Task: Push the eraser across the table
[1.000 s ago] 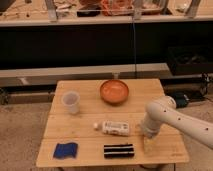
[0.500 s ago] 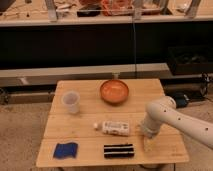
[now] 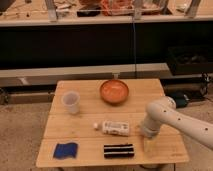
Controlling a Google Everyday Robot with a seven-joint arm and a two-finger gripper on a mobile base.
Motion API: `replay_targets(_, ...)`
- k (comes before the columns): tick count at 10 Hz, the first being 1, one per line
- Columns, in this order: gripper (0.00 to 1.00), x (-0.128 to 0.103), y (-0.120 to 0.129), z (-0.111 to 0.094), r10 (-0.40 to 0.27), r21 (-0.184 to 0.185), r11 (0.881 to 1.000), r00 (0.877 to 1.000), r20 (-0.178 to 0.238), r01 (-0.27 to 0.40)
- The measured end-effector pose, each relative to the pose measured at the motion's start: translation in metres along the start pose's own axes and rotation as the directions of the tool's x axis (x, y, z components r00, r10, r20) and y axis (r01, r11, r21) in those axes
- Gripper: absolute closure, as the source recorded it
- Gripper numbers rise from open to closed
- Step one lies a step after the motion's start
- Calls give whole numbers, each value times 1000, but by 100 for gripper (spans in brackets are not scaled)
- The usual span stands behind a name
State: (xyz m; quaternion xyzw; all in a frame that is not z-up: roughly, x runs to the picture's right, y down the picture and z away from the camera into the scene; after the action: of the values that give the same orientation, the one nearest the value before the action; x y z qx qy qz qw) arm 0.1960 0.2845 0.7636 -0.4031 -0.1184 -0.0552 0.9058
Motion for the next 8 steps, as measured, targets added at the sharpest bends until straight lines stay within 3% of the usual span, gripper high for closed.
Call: replay_targets(8, 20, -3, 3, 4, -3, -14, 1000, 1000, 13, 3)
